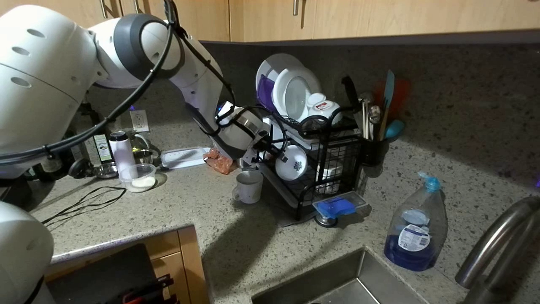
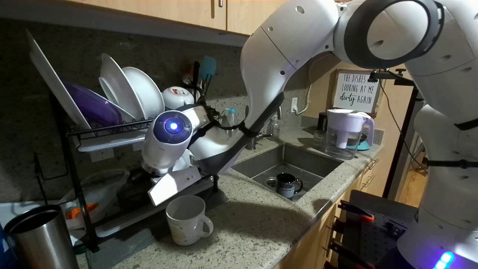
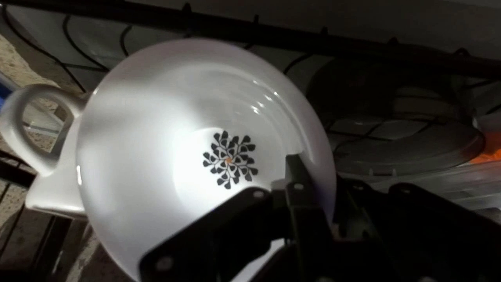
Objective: Put the white bowl on the bottom shelf of the dish rack
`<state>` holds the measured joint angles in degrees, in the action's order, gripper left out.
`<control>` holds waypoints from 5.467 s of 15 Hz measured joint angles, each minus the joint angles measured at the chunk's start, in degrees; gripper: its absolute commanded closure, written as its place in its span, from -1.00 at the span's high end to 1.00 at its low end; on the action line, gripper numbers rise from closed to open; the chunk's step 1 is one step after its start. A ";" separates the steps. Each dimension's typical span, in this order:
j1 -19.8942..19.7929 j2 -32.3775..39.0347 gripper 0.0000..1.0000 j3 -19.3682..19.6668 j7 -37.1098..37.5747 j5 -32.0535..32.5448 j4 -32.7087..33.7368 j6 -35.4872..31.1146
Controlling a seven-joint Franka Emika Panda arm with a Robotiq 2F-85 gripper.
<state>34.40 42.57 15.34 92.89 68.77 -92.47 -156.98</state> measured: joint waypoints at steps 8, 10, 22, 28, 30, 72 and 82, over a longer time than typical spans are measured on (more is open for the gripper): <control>-1.16 3.58 -0.88 0.01 0.01 -3.10 3.51 0.03; -1.48 3.98 -0.87 0.01 0.01 -3.28 4.20 0.05; -1.23 4.03 -0.12 0.01 0.02 -3.30 4.26 -0.02; -0.68 3.92 0.21 0.01 0.45 -3.13 4.15 -0.04; -0.31 3.59 0.64 0.03 1.36 -2.45 3.87 -0.07; -6.56 -28.25 1.00 -23.96 -50.37 -30.03 -44.93 -17.25; -10.23 -35.27 1.00 -31.83 -71.48 -53.14 -41.03 3.00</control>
<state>24.17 7.30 -16.49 21.41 15.63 -133.50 -153.98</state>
